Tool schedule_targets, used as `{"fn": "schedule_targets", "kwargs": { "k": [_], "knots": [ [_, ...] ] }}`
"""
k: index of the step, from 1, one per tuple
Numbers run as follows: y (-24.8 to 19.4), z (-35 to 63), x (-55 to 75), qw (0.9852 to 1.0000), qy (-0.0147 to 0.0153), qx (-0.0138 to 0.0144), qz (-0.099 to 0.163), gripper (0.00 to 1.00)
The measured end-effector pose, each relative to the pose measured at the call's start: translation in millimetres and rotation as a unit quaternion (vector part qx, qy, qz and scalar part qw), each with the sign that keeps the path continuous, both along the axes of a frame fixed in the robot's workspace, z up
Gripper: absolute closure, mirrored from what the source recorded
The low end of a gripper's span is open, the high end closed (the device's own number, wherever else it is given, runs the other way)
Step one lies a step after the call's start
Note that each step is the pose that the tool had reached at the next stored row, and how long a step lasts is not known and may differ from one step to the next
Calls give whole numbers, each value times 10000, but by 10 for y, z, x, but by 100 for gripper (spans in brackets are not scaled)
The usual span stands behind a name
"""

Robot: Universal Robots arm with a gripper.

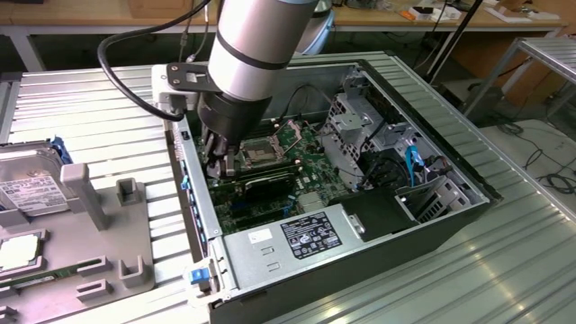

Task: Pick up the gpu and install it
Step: 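Press down on the gpu until it lock into place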

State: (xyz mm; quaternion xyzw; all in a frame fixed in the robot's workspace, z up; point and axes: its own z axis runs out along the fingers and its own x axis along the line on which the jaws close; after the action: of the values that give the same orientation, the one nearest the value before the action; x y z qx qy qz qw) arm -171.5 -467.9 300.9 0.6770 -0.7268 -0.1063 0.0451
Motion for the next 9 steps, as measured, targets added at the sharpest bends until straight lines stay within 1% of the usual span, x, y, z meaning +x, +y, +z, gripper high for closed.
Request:
{"fn": "schedule_targets", "kwargs": {
  "k": [3,6,7,8,9],
  "knots": [
    [-3,-9,-1,10000,-3,-1,0,89],
    [-3,-4,0,10000,-6,8,0,89],
    [-2,30,-1,10000,-1,16,-10,89],
    [-3,82,-1,10000,11,6,-18,89],
    [-3,109,0,10000,14,8,-23,89]
  ]
}}
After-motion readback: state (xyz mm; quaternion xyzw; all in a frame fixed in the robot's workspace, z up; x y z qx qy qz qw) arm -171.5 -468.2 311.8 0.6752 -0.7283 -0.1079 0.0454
